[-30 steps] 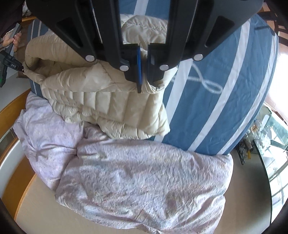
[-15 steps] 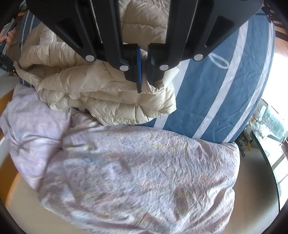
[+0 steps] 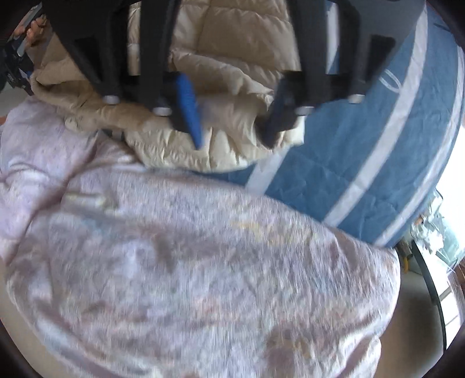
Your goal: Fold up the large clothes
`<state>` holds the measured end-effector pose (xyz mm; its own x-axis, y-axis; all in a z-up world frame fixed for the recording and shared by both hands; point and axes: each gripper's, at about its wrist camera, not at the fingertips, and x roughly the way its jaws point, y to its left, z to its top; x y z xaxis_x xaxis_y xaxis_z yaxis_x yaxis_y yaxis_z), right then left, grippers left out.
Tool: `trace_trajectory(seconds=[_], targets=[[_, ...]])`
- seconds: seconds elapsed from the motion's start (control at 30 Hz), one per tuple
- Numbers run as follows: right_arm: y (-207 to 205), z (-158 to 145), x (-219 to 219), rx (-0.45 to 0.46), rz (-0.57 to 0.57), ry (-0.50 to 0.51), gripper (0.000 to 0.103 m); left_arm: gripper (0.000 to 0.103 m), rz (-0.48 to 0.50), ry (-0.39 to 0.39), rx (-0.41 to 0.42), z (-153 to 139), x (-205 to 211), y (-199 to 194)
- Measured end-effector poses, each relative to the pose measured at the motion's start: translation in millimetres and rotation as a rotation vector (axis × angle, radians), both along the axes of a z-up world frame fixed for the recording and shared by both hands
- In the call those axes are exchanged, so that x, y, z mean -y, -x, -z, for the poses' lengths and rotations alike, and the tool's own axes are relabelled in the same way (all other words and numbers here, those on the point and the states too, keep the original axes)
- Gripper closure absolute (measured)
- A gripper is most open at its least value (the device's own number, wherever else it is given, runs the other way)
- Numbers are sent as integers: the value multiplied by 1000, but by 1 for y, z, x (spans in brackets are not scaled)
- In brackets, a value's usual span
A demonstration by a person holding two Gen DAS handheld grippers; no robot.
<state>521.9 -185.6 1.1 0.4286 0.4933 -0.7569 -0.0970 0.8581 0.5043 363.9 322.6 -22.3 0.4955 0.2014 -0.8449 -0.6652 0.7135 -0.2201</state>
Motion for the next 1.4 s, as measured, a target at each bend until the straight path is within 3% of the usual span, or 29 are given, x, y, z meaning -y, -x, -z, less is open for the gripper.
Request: trace_trajectory(seconds=[0.03,0.07,0.23,0.33,0.43,0.6,0.7,1.0,1.4], targets=[[3,-6,3,24,2,13,35,35,0,-23,2,-5,-1,1],[9,-16,6,71,7,40,28,34,8,-45,5,-10,0,3],[34,-29,2,126,-81,73,27,32,68,-87,-1,-18,16,21],[51,-21,-20,138,-172,133,27,31,102,-82,9,-13,35,34],[66,0,-58,156,-259,245,28,31,141,-145,-8,-2,61,35],[73,28,-96,254,-259,444,28,30,168,-255,-70,30,86,13],[69,42,-103,301,-223,527,28,30,139,-268,-94,44,78,-1],[51,70,-95,277,-140,514,23,22,129,-322,-144,71,61,-30],[26,102,-110,290,-112,505,15,8,90,-336,-126,98,47,-51]])
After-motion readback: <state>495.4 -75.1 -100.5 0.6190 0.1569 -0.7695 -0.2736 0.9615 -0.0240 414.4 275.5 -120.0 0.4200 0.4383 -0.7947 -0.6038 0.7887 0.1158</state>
